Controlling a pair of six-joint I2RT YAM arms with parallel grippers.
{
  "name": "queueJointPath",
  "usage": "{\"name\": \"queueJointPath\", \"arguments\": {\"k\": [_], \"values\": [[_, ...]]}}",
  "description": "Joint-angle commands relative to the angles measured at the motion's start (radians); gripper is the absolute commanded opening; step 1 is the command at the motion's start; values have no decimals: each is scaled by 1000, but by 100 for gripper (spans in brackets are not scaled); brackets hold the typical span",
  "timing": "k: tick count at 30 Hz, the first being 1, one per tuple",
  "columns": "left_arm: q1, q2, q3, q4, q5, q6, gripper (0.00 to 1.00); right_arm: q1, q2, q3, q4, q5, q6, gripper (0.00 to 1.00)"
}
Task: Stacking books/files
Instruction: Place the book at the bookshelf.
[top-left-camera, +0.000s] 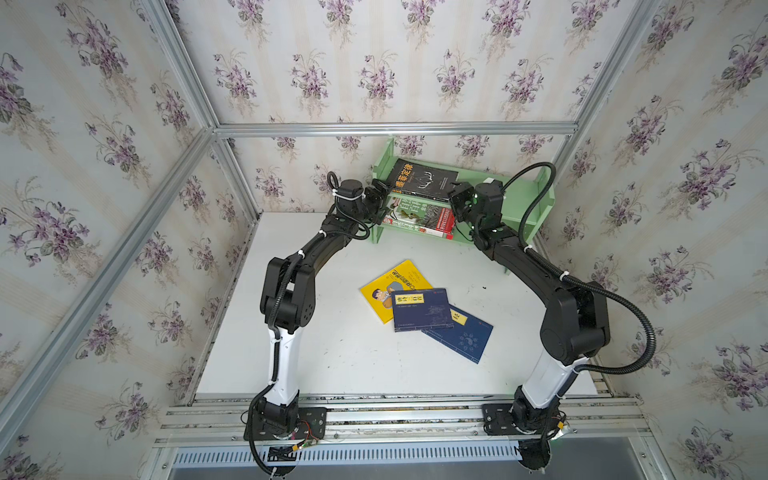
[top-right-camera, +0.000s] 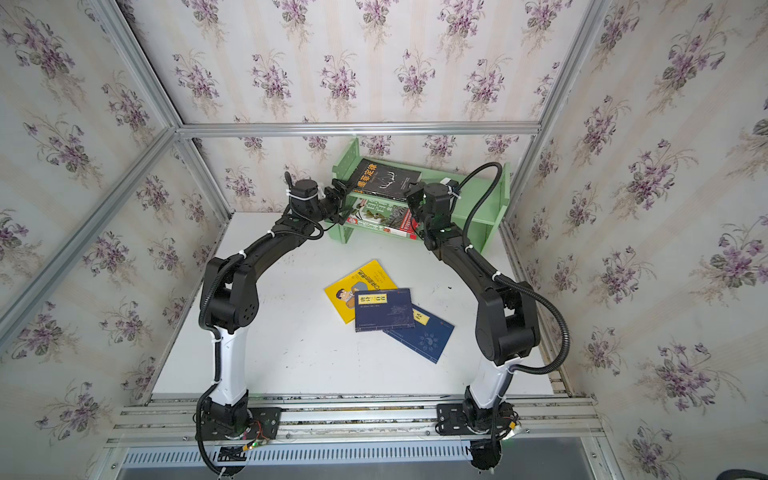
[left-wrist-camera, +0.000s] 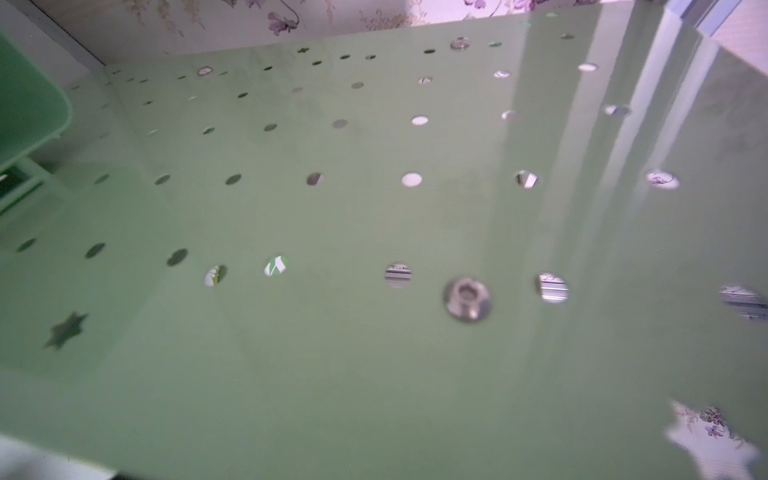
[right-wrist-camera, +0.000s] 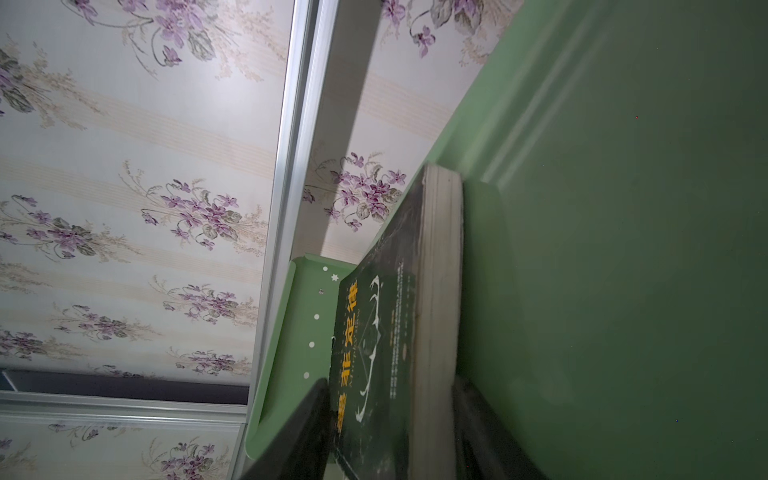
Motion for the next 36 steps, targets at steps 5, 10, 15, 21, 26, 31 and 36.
{"name": "queueJointPath", "arguments": {"k": [5,10,15,21,26,31,36], "values": [[-2,15,4,-142,14,1,100,-33,-3,5,-170,6,-49,50],[-2,12,7,-141,24,-1,100,-36,17,23,-148,-50,-73,45],[-2,6,4,-141,31,-2,100,-34,67,80,-148,-132,-74,40],[-2,-2,4,-138,40,-2,100,-34,86,100,-152,-137,-71,38],[-2,-5,9,-129,49,-2,100,-36,101,131,-160,-146,-87,37],[-2,-16,12,-103,64,2,100,-38,87,109,-135,-127,-84,37],[-2,-55,10,-47,77,50,100,-64,32,91,-113,-123,-153,44]]}}
